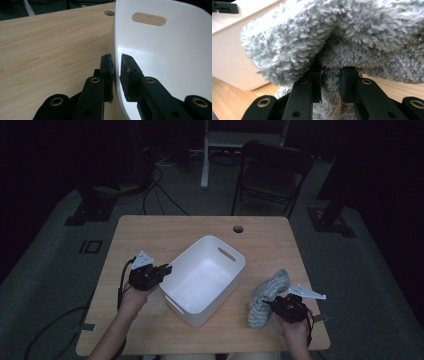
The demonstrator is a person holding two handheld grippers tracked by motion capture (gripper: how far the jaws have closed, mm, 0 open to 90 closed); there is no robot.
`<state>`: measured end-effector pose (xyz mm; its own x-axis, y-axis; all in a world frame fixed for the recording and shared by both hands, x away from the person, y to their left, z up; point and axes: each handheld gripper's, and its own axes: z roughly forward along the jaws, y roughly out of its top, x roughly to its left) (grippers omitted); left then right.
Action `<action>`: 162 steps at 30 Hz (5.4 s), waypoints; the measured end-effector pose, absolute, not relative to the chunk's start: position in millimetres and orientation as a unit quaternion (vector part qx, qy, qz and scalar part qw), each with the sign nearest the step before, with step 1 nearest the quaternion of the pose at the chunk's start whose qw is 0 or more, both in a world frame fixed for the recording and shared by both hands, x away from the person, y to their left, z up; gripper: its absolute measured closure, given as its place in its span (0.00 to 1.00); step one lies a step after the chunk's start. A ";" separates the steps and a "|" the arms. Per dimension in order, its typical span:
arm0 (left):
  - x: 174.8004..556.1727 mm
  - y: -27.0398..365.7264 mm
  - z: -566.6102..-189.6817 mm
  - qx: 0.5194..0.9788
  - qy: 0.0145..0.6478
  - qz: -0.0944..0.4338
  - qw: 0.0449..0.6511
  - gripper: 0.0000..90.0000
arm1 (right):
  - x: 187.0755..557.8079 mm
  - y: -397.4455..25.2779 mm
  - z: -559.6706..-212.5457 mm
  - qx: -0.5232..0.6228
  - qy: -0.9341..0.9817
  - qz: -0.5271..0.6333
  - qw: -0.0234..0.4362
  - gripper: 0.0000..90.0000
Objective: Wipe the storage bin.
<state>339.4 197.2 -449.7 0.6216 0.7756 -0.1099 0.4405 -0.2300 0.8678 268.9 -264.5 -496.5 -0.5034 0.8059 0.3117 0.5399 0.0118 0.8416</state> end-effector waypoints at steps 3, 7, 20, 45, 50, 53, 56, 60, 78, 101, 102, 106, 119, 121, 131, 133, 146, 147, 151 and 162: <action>342.1 198.1 -448.6 0.764 0.395 0.169 0.481 0.85 | 268.7 -265.3 -496.9 0.482 0.699 0.512 0.129 0.84; 343.4 196.6 -447.1 0.773 0.393 0.172 0.466 0.87 | 269.4 -266.5 -497.6 0.484 0.697 0.513 0.127 0.84; 316.6 193.3 -454.6 0.734 0.441 0.205 0.474 0.96 | 267.8 -268.6 -496.4 0.485 0.695 0.514 0.128 0.84; 312.2 195.6 -457.1 0.747 0.412 0.220 0.473 0.95 | 286.1 -260.9 -477.9 0.474 0.691 0.528 0.138 0.84; 312.2 194.8 -456.7 0.753 0.404 0.227 0.467 0.95 | 300.5 -249.9 -463.6 0.464 0.684 0.545 0.141 0.84; 311.7 193.6 -456.1 0.758 0.396 0.233 0.462 0.95 | 306.9 -244.5 -458.4 0.462 0.681 0.551 0.140 0.84; 312.3 193.7 -455.8 0.761 0.395 0.232 0.460 0.95 | 312.0 -240.0 -456.2 0.461 0.681 0.552 0.138 0.84; 312.2 193.1 -455.3 0.765 0.390 0.235 0.455 0.95 | 317.4 -233.1 -456.2 0.457 0.681 0.557 0.134 0.84; 314.3 194.9 -456.0 0.769 0.378 0.229 0.462 0.95 | 341.3 -216.6 -460.2 0.460 0.676 0.555 0.155 0.84; 315.9 195.7 -456.5 0.773 0.364 0.227 0.466 0.95 | 367.0 -207.4 -490.3 0.492 0.694 0.504 0.147 0.84; 315.9 195.7 -456.5 0.773 0.364 0.228 0.466 0.95 | 367.2 -207.2 -492.3 0.494 0.695 0.502 0.146 0.84; 315.9 195.7 -456.6 0.772 0.366 0.227 0.467 0.95 | 368.4 -206.5 -499.5 0.498 0.697 0.496 0.140 0.84; 316.2 196.1 -456.9 0.771 0.367 0.224 0.470 0.94 | 369.6 -204.1 -519.1 0.509 0.703 0.480 0.129 0.84; 316.1 196.0 -456.9 0.770 0.368 0.224 0.470 0.94 | 370.4 -203.6 -521.8 0.510 0.706 0.475 0.127 0.84; 316.2 195.9 -456.8 0.771 0.368 0.224 0.469 0.94 | 372.7 -200.5 -537.3 0.512 0.718 0.454 0.125 0.84; 316.1 195.9 -456.8 0.770 0.369 0.224 0.469 0.94 | 373.3 -200.3 -540.5 0.514 0.718 0.454 0.123 0.84; 315.8 195.6 -456.7 0.770 0.370 0.226 0.468 0.94 | 357.5 -204.3 -505.3 0.490 0.714 0.485 0.122 0.84; 315.9 195.6 -456.7 0.770 0.370 0.226 0.468 0.94 | 350.9 -204.7 -493.7 0.478 0.711 0.501 0.127 0.84; 315.9 195.5 -456.5 0.771 0.369 0.226 0.467 0.94 | 341.7 -204.6 -475.9 0.463 0.700 0.528 0.129 0.84; 316.6 196.4 -456.6 0.773 0.365 0.221 0.469 0.93 | 332.3 -198.0 -471.3 0.453 0.699 0.532 0.153 0.84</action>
